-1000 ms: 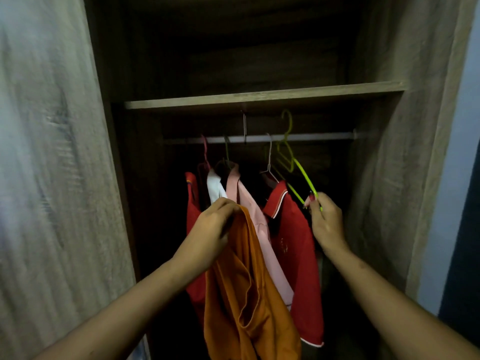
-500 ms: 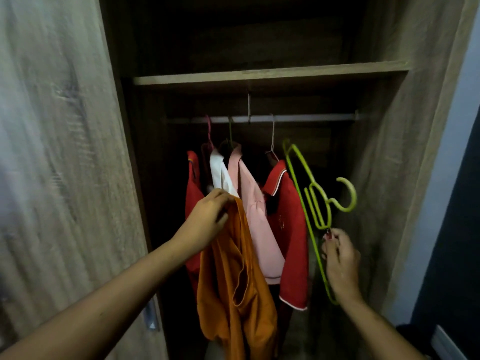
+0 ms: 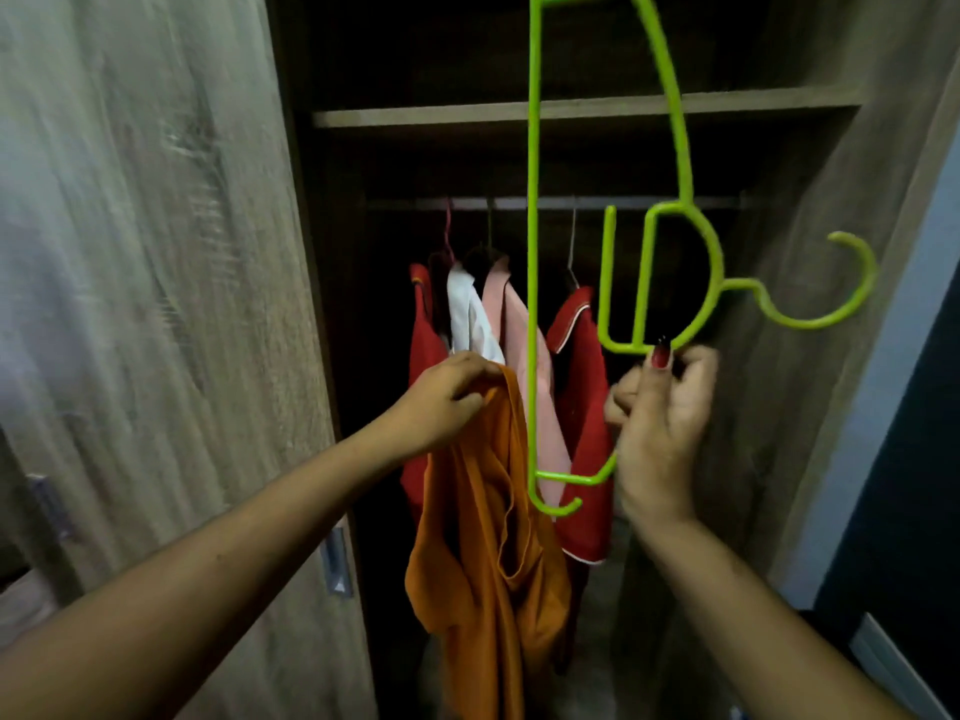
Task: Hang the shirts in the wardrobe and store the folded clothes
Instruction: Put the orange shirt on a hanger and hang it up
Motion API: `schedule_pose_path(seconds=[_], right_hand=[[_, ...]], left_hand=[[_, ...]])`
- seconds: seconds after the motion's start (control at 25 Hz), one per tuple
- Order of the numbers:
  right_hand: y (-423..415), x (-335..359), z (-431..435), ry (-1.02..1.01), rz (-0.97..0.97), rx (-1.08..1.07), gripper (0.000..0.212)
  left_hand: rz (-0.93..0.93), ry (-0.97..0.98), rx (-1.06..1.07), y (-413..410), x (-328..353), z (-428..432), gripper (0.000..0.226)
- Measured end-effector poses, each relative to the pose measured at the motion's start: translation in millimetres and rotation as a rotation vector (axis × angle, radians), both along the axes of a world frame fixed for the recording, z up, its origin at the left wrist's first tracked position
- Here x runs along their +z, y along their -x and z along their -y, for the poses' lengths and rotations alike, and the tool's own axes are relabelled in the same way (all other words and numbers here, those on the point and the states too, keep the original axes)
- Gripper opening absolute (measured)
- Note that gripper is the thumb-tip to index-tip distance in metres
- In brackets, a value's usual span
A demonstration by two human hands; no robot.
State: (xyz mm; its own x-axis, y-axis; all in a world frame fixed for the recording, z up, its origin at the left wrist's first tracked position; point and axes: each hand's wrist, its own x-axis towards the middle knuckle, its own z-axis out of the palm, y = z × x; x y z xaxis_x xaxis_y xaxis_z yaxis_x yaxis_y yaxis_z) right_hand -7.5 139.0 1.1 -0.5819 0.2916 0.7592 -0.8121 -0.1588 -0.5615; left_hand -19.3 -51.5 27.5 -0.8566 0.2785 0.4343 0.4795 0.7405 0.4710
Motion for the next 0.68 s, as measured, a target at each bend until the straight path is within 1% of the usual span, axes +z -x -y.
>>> schedule_pose_path(seconds=[0.12, 0.2, 0.28, 0.32, 0.4, 0.44, 0.52, 0.6, 0.68], right_hand=[[-3, 6, 30, -0.055, -0.080, -0.097, 0.011], [0, -7, 41, -0.142, -0.081, -0.142, 0.003], [4, -35, 42, -0.307, -0.029, -0.146, 0.018], [7, -51, 37, -0.405, 0.008, -0.138, 0.019], [11, -78, 23, -0.596, 0.092, -0.108, 0.012], [15, -89, 14, -0.692, 0.144, -0.107, 0.010], [22, -96, -6, -0.845, 0.236, -0.097, 0.004], [30, -91, -24, -1.002, 0.254, -0.097, 0.012], [37, -84, -39, -1.190, 0.229, -0.102, 0.011]], left_hand=[[0.054, -0.039, -0.017, -8, 4, 1, 0.039], [0.068, -0.094, -0.031, -13, 6, 5, 0.037], [0.090, -0.223, -0.029, -19, 10, 11, 0.037], [0.115, -0.303, -0.024, -23, 14, 16, 0.036], [0.137, -0.415, 0.003, -29, 21, 28, 0.038], [0.138, -0.433, 0.024, -31, 24, 35, 0.039], [0.152, -0.408, 0.052, -34, 30, 50, 0.037], [0.160, -0.317, 0.052, -35, 31, 63, 0.036], [0.146, -0.219, 0.075, -33, 28, 77, 0.037]])
